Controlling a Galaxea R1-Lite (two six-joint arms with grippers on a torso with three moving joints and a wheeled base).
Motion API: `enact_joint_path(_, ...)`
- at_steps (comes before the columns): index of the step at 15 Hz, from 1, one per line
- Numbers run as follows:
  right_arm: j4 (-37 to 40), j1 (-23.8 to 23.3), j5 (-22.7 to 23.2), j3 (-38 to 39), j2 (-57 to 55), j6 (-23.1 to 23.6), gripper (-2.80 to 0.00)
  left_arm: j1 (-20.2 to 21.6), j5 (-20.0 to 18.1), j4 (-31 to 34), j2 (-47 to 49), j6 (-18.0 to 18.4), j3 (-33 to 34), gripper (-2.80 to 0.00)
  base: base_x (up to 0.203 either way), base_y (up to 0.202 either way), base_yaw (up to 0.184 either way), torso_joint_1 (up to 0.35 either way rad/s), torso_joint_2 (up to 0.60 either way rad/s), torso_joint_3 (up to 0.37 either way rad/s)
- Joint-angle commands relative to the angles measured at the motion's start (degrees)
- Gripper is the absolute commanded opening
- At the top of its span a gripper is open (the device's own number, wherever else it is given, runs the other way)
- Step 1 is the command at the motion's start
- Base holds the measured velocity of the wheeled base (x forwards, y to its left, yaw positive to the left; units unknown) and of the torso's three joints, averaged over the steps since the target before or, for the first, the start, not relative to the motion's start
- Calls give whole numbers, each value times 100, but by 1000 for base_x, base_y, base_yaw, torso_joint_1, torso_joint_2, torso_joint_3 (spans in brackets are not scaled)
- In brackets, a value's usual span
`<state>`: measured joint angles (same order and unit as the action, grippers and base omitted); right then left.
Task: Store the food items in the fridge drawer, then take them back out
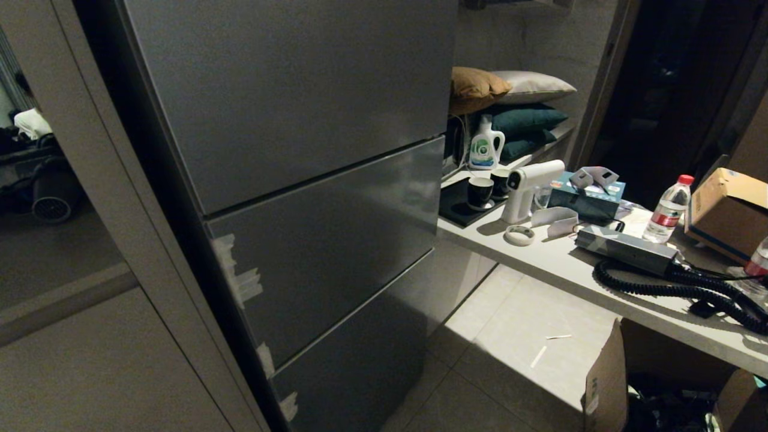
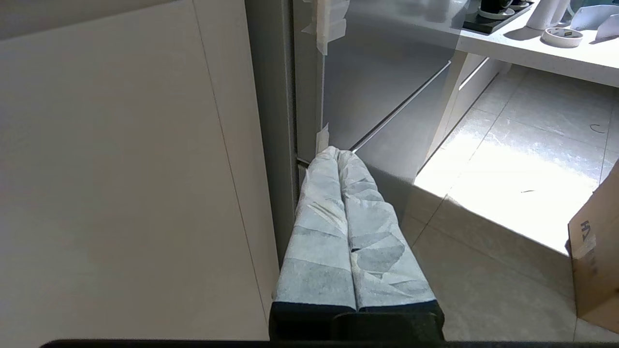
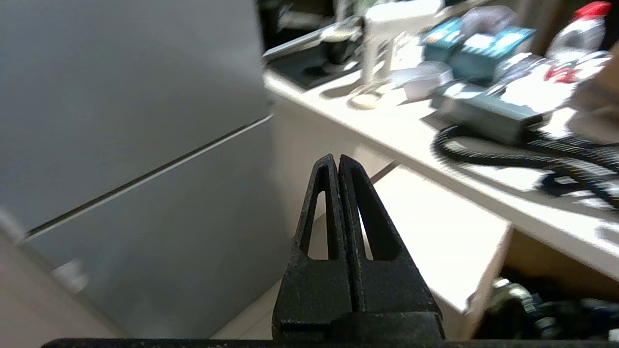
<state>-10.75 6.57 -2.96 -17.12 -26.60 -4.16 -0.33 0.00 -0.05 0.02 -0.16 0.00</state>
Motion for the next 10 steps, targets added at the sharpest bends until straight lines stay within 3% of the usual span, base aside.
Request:
enact_joint_path(1, 267, -483, 126, 28, 934, 78, -280, -2, 0, -4, -2, -2, 0, -280, 0, 0, 0, 0, 0, 0)
enact_joint_path(6, 1089, -645, 301, 613, 2651, 617, -280, -2, 0, -4, -2, -2, 0, -280, 0, 0, 0, 0, 0, 0)
enact_joint_path(10, 563, -656, 396, 1922, 2668, 1255, -280, -2, 0, -4, -2, -2, 0, -280, 0, 0, 0, 0, 0, 0)
